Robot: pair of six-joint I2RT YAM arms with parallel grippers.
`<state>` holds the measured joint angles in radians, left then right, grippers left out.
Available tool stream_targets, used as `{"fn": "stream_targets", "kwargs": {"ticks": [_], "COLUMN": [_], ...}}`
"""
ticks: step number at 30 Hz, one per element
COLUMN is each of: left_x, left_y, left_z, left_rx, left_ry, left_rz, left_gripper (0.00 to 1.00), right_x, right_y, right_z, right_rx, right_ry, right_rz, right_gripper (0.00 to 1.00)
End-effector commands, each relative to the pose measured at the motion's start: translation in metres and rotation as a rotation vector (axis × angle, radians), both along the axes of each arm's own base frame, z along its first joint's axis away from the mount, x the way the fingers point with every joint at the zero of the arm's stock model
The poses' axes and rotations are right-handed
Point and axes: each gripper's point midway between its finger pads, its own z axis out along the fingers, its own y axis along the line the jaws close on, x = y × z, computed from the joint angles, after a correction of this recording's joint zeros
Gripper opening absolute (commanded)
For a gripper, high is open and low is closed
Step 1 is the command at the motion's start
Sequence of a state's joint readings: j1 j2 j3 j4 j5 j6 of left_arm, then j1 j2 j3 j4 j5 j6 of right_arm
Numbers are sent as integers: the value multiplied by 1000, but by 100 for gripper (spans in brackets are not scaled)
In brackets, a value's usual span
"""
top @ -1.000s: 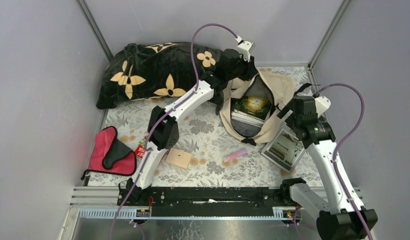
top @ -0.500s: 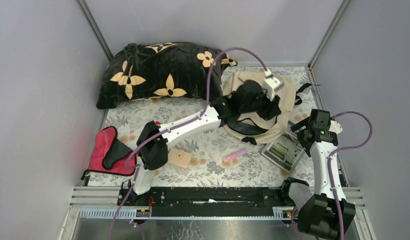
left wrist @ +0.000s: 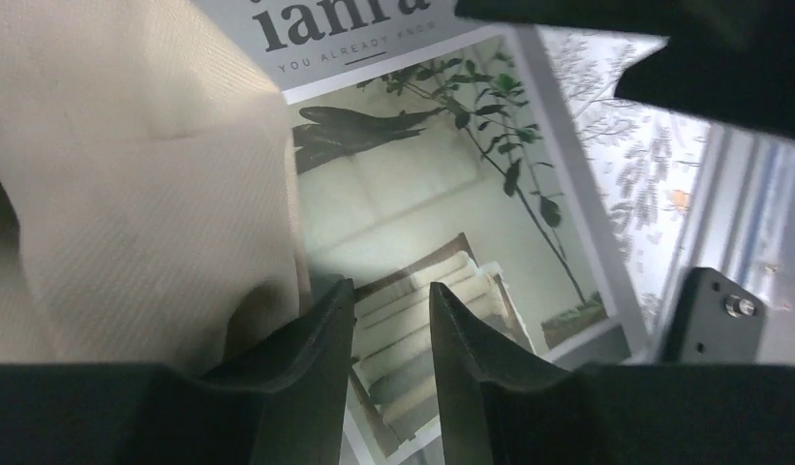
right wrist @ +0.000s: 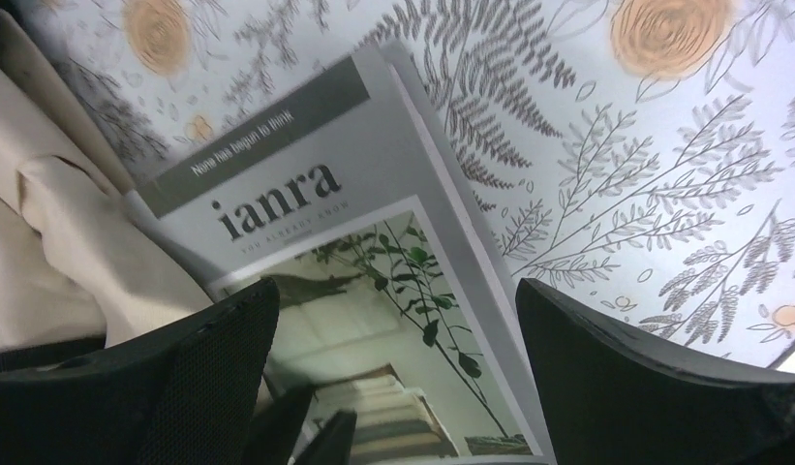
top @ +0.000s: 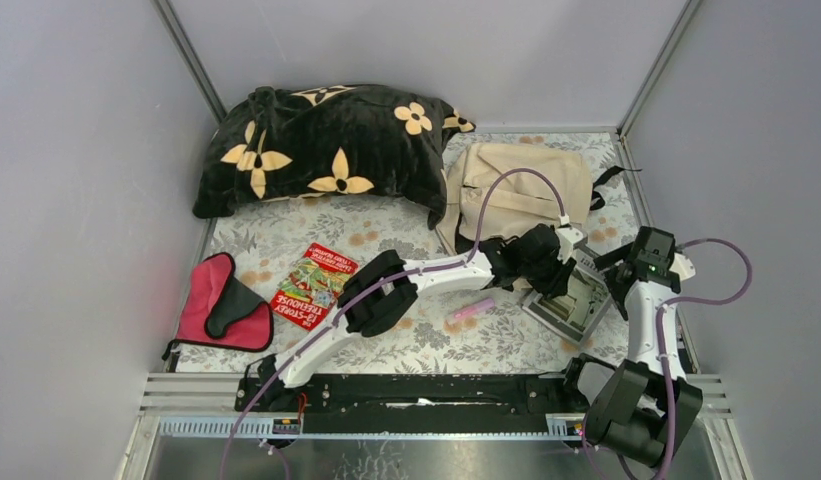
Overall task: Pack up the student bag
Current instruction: Pick up the book from the center of the board.
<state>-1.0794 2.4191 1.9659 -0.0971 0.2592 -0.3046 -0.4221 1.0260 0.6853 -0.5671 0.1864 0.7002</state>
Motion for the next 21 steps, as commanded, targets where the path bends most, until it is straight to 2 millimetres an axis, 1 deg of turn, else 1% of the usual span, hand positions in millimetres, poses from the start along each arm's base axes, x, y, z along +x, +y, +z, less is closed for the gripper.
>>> {"fn": "stream_targets", "kwargs": {"ticks": [1, 4, 7, 9, 13, 15, 17, 19, 21], "left_x": [45, 72, 94, 104, 115, 121, 128, 134, 134], "left_y": [8, 26, 43, 52, 59, 62, 68, 74, 77], "left_z": [-11, -19, -16, -13, -4, 3, 4, 3, 3], "left_rx": [68, 81, 55, 46, 25, 14, 19, 26, 27], "left_ry": [-75, -53, -33, -34, -31, -45, -50, -39, -27], "left_rz": [143, 211, 267, 288, 285, 294, 317, 327, 321], "left_gripper": [42, 41, 41, 41, 44, 45, 47, 50, 56], "right_x": [11, 22, 27, 30, 36, 36, 36, 35, 38], "right_y": [11, 27, 31, 34, 47, 50, 53, 54, 58], "right_z": [-14, -24, -29, -32, -41, -48, -51, -52, -49], "right_rx": [58, 123, 136, 146, 214, 234, 245, 246, 255], "right_ry": [-59, -95, -107, -112, -115, -109, -108, -119, -146], "right_rz": [43, 138, 177, 215, 280, 286, 292, 305, 328], "right_gripper": [100, 100, 100, 100, 100, 100, 100, 100, 99]}}
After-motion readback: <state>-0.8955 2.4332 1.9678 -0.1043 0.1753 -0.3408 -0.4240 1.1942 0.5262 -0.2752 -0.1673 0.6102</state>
